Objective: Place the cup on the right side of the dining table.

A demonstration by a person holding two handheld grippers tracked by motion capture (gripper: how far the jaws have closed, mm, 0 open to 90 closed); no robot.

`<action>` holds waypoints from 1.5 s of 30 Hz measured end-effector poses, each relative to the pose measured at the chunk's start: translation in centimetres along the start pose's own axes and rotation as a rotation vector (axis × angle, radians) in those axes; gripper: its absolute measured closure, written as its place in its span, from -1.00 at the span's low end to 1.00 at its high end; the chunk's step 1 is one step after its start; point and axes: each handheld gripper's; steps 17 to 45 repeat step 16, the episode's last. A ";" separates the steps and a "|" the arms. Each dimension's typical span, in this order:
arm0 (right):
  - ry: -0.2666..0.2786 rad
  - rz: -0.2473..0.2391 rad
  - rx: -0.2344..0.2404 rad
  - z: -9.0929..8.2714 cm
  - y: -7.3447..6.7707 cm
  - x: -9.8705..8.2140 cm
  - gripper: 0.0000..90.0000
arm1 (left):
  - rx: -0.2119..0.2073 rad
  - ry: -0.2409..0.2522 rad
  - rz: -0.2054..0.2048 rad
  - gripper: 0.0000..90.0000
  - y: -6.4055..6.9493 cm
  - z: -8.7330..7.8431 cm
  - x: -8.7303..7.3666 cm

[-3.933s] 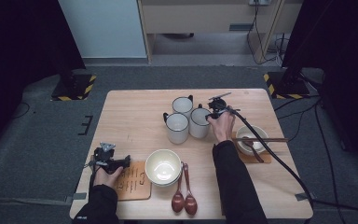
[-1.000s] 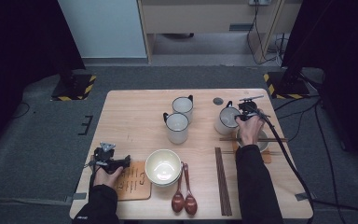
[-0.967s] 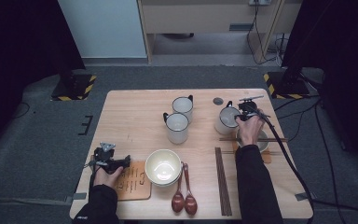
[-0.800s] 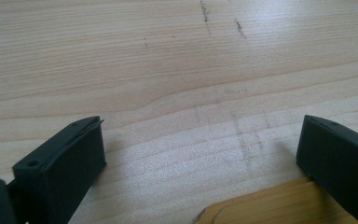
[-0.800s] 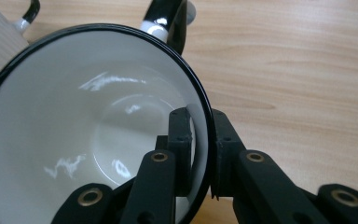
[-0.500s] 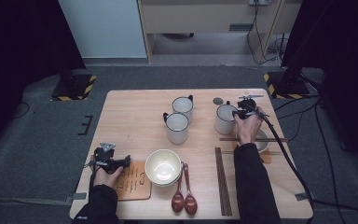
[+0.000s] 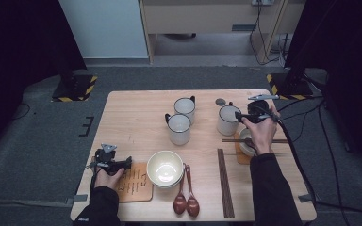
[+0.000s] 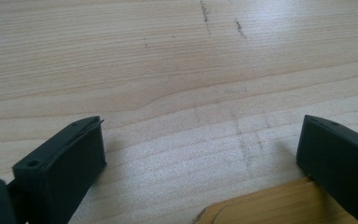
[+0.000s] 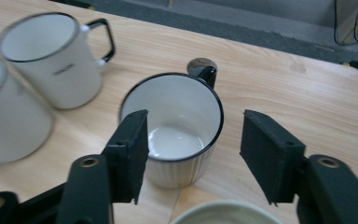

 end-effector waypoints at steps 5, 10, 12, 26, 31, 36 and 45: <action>0.024 -0.026 0.038 -3.4 -0.1 -1.1 -0.21 | 0.000 0.000 0.000 -1.00 0.0 0.0 0.0; 0.034 -0.035 0.039 -5.8 0.8 -3.6 -0.31 | 0.000 0.000 0.000 -1.00 0.0 0.0 0.0; 0.041 -0.025 0.049 -6.5 1.2 -5.0 -0.32 | 0.000 0.000 0.000 -1.00 0.0 0.0 0.0; 0.057 -0.020 0.050 -7.3 2.0 -7.7 -0.34 | 0.000 0.000 0.000 -1.00 0.0 0.0 0.0; 0.057 -0.020 0.050 -7.3 2.0 -7.7 -0.34 | 0.000 0.000 0.000 -1.00 0.0 0.0 0.0; 0.057 -0.020 0.050 -7.3 2.0 -7.7 -0.34 | 0.000 0.000 0.000 -1.00 0.0 0.0 0.0; 0.057 -0.020 0.050 -7.3 2.0 -7.7 -0.34 | 0.000 0.000 0.000 -1.00 0.0 0.0 0.0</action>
Point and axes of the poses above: each handheld gripper's, and its own axes: z roughly forward along the jaws, x roughly out of its top, y roughly to its right, and after that the axes turned 7 degrees about -y, right-handed
